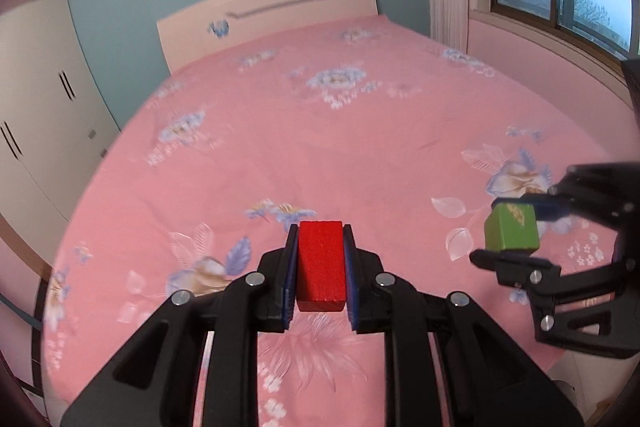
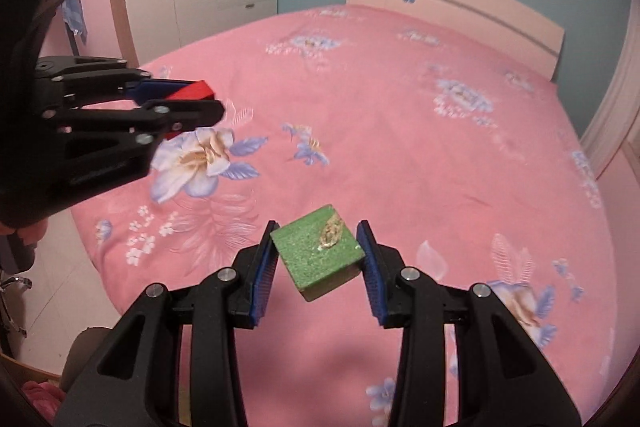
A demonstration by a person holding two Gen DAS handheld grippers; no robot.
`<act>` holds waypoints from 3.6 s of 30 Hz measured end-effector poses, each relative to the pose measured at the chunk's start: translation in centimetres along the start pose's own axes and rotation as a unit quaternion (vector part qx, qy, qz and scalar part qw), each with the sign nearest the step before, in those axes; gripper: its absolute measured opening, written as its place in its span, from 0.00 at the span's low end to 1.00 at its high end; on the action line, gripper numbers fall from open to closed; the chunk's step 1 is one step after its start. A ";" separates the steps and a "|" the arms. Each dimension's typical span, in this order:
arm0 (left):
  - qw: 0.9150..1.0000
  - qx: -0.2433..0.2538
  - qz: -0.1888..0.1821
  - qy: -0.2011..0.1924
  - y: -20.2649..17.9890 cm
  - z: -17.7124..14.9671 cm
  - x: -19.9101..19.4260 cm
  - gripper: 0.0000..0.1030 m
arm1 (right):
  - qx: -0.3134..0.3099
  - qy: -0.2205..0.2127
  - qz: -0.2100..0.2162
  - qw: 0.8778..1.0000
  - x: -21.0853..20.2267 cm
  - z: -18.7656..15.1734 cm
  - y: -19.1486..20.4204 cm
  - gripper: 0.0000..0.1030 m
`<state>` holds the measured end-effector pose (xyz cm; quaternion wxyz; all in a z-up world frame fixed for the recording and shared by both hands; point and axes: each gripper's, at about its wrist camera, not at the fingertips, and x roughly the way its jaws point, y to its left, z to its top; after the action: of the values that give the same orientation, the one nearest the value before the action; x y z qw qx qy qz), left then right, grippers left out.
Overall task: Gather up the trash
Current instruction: 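Carry the red block and green block over the trash bin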
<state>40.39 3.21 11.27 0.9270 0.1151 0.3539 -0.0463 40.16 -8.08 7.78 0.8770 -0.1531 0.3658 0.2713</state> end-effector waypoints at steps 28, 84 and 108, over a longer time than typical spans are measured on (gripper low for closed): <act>0.996 0.023 0.050 -0.070 -2.7 -4.9 -17.8 0.22 | -0.016 -0.083 -0.050 0.995 -20.4 -2.9 5.8 0.39; 0.963 0.000 -0.083 0.256 -10.1 -35.5 3.3 0.21 | 0.021 0.203 0.090 0.975 3.6 -29.6 12.8 0.39; 0.909 -0.085 -0.152 0.379 -12.8 -44.1 12.0 0.21 | 0.070 0.332 0.134 0.931 15.8 -39.0 15.2 0.40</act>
<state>18.73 1.61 -30.95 0.7109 -0.0107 0.6948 -0.1087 18.66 -8.25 -31.40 0.6696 -0.1218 0.6712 0.2938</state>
